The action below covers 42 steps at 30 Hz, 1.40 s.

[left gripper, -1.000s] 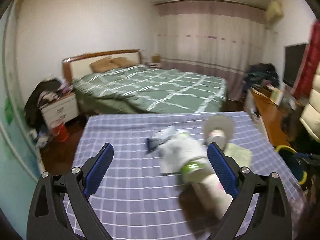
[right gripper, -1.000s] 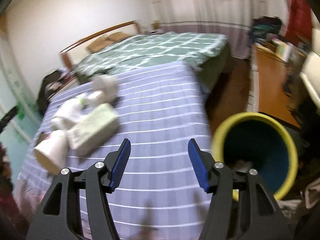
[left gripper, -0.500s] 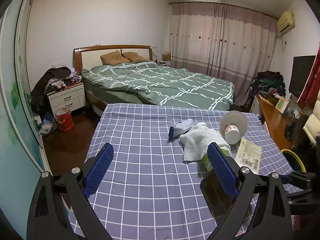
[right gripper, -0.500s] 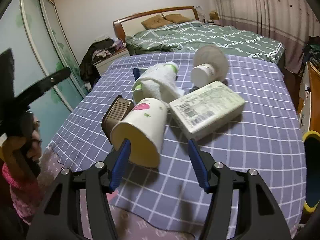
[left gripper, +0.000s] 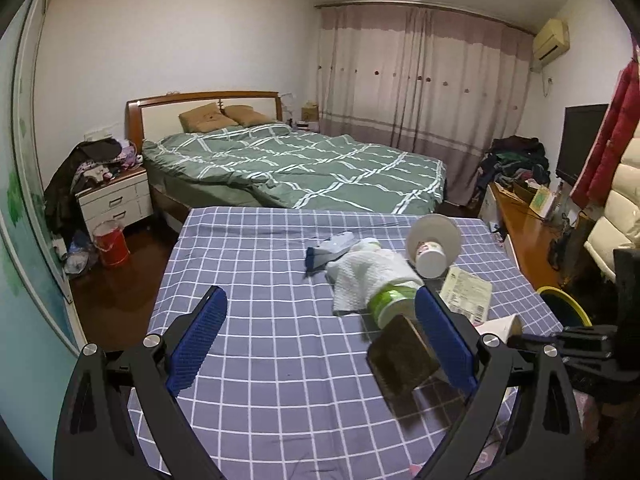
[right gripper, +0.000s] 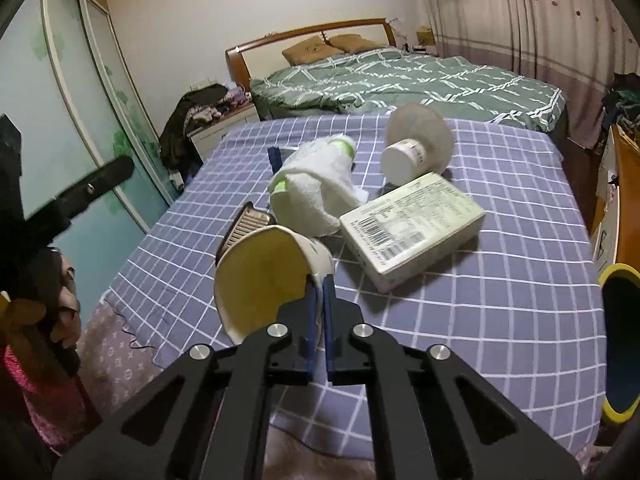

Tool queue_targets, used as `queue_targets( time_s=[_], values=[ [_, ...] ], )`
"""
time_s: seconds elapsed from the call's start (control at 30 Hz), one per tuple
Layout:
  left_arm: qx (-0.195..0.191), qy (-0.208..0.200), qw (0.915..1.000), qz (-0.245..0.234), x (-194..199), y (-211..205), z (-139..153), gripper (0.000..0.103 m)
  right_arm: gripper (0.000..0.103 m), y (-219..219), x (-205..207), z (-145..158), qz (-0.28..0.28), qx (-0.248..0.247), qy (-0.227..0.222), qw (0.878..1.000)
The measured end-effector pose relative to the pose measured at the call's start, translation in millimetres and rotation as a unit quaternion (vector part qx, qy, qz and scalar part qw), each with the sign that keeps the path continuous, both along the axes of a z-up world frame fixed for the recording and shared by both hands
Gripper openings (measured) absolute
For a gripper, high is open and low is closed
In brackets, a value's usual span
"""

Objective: Collect trash
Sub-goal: 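Grasp the white paper cup with the right gripper, then carry the paper cup into the yellow bin and open the right gripper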

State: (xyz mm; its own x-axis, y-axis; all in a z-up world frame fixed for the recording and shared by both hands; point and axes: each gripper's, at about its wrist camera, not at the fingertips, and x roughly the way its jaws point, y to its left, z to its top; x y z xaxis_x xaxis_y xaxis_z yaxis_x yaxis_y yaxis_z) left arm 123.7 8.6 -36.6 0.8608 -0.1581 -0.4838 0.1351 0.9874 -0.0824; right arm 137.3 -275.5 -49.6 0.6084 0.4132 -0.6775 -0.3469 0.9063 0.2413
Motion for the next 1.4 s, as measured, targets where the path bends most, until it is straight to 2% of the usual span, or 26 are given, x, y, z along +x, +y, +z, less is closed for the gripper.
queue_targets(
  time_s=[0.2, 0.3, 0.4, 0.5, 0.63, 0.83, 1.03, 1.13, 1.2, 1.4],
  values=[
    [0.01, 0.0, 0.9997, -0.022, -4, -19, 3, 0.093, 0.003, -56, -13, 20, -0.049, 0.028, -0.019, 0.998],
    [0.011, 0.006, 0.9993, -0.034, -3, -29, 2, 0.093, 0.003, -108, -16, 27, -0.124, 0.032, -0.035, 0.991],
    [0.013, 0.013, 0.9987, -0.047, -1, -41, -2, 0.093, 0.003, -175, -18, 24, -0.221, 0.028, -0.038, 0.974],
    [0.014, 0.025, 0.9975, -0.065, 2, -56, -8, 0.093, 0.004, -225, -14, 11, -0.299, 0.001, -0.024, 0.954],
    [0.023, 0.039, 0.9952, -0.086, 3, -77, -17, 0.093, 0.004, -273, -6, -15, -0.359, -0.021, 0.012, 0.933],
    [0.033, 0.066, 0.9917, -0.105, 10, -104, -30, 0.093, 0.004, -313, 4, -46, -0.4, -0.029, 0.046, 0.915],
    [0.039, 0.09, 0.9894, -0.107, 15, -120, -41, 0.093, 0.005, -331, 5, -66, -0.416, -0.027, 0.067, 0.906],
    [0.039, 0.098, 0.9888, -0.105, 18, -123, -46, 0.093, 0.017, -332, 7, -69, -0.42, -0.024, 0.069, 0.905],
    [0.041, 0.103, 0.9887, -0.101, 19, -124, -47, 0.093, 0.032, -332, 5, -68, -0.422, -0.023, 0.064, 0.904],
    [0.039, 0.126, 0.9879, -0.082, 27, -123, -56, 0.093, 0.039, -328, 0, -60, -0.419, -0.023, 0.049, 0.907]
  ],
)
